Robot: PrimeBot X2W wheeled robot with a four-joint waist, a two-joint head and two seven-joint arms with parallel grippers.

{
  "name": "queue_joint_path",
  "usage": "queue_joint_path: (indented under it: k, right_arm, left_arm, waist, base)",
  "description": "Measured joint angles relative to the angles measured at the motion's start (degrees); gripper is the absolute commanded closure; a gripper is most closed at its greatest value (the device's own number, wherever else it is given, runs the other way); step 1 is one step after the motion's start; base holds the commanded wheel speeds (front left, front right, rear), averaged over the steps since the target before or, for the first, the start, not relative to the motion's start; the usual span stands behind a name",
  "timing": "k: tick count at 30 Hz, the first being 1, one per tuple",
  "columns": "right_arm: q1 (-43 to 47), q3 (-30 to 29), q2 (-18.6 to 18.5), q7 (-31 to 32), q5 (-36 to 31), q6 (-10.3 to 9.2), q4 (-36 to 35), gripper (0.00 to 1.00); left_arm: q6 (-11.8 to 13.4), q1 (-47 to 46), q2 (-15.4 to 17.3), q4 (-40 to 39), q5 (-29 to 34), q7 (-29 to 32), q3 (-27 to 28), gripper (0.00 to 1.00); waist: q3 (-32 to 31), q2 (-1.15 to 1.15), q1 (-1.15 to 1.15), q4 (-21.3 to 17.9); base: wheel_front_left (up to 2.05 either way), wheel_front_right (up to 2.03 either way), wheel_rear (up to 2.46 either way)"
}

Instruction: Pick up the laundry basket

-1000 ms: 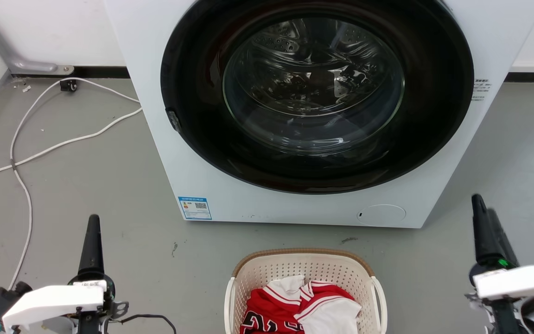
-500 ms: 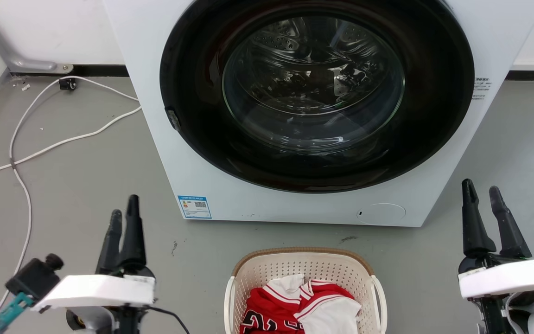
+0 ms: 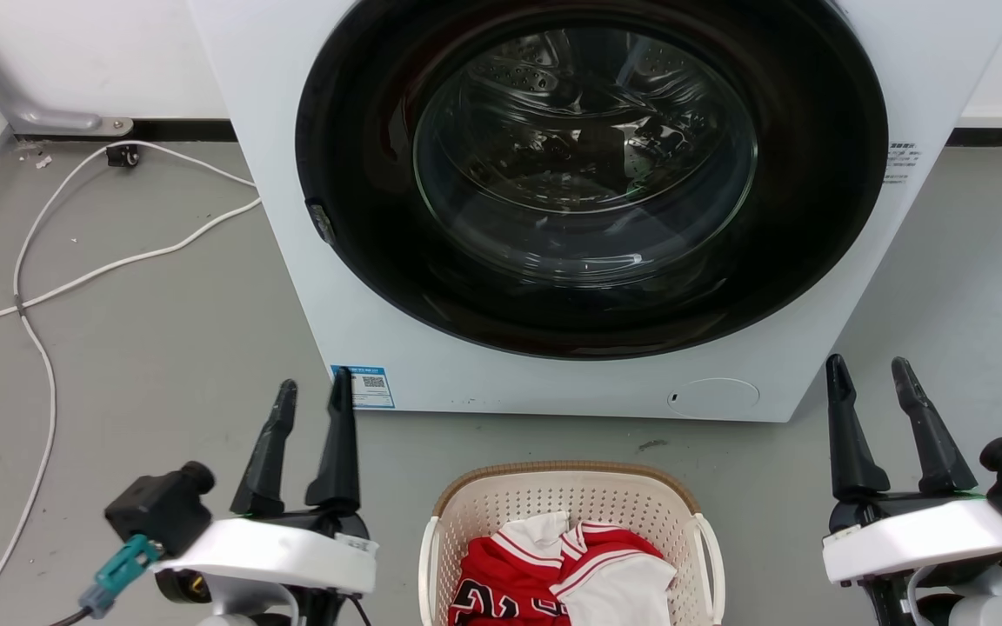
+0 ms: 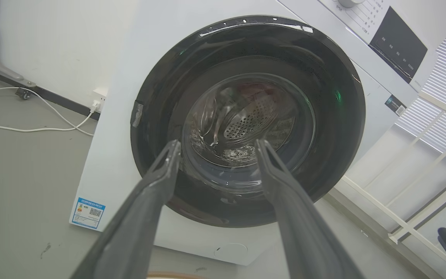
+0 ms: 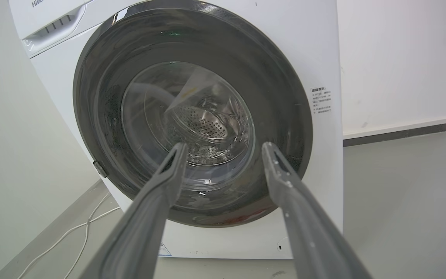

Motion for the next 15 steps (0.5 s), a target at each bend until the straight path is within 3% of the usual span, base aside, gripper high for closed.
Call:
queue_joint_path:
  k: [15]
  right_arm:
    - [1.5, 0.7, 0.0, -2.2, -6.4, 0.0, 3.2, 0.0]
  left_arm:
    - [1.3, 0.6, 0.0, 1.5, 11.1, -2.1, -3.6, 0.0]
  waist:
    - [0.2, 0.0, 0.0, -0.2]
  base:
    - [0.0, 0.0, 0.0]
